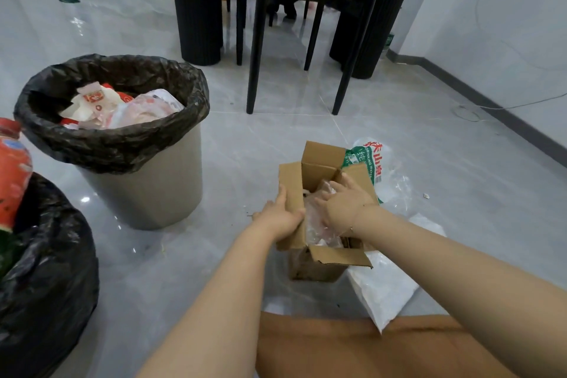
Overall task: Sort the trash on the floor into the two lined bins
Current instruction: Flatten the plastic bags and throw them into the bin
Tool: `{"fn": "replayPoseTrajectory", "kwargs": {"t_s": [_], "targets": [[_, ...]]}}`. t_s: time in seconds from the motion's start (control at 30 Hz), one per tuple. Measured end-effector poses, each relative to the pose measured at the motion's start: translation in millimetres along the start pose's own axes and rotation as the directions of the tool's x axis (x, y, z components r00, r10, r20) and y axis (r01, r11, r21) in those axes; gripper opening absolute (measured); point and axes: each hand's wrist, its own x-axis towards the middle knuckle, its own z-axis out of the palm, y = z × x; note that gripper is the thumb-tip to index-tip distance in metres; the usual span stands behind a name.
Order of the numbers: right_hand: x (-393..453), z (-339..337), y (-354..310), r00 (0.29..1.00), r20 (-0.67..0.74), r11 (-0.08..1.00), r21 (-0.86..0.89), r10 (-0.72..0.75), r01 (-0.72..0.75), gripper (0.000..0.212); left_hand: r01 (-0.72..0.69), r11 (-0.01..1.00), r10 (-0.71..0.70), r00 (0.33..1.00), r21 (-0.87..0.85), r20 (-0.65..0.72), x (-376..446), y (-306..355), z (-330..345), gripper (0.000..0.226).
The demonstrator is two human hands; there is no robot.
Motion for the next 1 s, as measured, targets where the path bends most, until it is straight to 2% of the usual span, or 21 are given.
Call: {"fn": "replayPoseTrajectory", "kwargs": {"t_s": [0.1,0.2,0.27,0.33,0.4,0.5,0.63,0.73,0.8,0.83,0.9,1.0], "targets": [[3,0,6,0.973,0.21,0.99,0.129,-0.091,0.064,0.055,-0.003,0.973,0.002,1.0,-0.231,-0.008,-2,5,1,0.076],[-5,-12,14,0.906,0.379,0.955,0.286,-0.189,0.079,0.043,-0.049,0.977,0.033,0.996,-0.208,-0.081,-4,11,4,0.073],[-10,-27,27,0.899,0.382,0.898,0.438,-0.217,0.031,0.045,-0.062,0.984,0.039,0.99,-0.169,-0.132,-4,14,4,0.071],[-10,-34,45,0.919,0.315,0.779,0.626,-0.238,-0.012,0.041,-0.058,0.986,0.034,0.988,-0.156,-0.152,-4,15,2,0.071],[-9,-34,54,0.94,0.241,0.717,0.697,-0.241,0.005,0.034,-0.056,0.985,0.028,0.985,-0.161,-0.171,-3,14,-1,0.071],[-10,-22,46,0.933,0.253,0.835,0.544,-0.255,0.081,0.03,-0.058,0.986,0.027,0.981,-0.156,-0.19,-5,15,1,0.07],[-2,-2,28,0.918,0.329,0.909,0.41,-0.22,0.071,0.047,-0.083,0.991,0.054,0.967,-0.109,-0.249,-5,20,8,0.064],[4,1,17,0.908,0.374,0.927,0.372,-0.19,0.041,0.046,-0.1,0.992,0.073,0.956,-0.081,-0.284,-6,23,13,0.061],[5,4,2,0.904,0.376,0.949,0.303,-0.202,0.086,0.044,-0.089,0.994,0.067,0.951,-0.06,-0.302,-5,23,14,0.061],[6,10,-4,0.925,0.331,0.965,0.238,-0.184,0.107,0.04,-0.083,0.995,0.064,0.95,-0.048,-0.305,-5,23,14,0.061],[13,19,-14,0.964,0.235,0.973,0.222,-0.122,0.069,0.032,-0.079,0.996,0.063,0.951,-0.04,-0.302,-4,21,13,0.063],[21,23,-20,0.943,0.316,0.964,0.264,-0.108,0.022,0.033,-0.079,0.996,0.061,0.952,-0.048,-0.299,-5,21,11,0.064]]}}
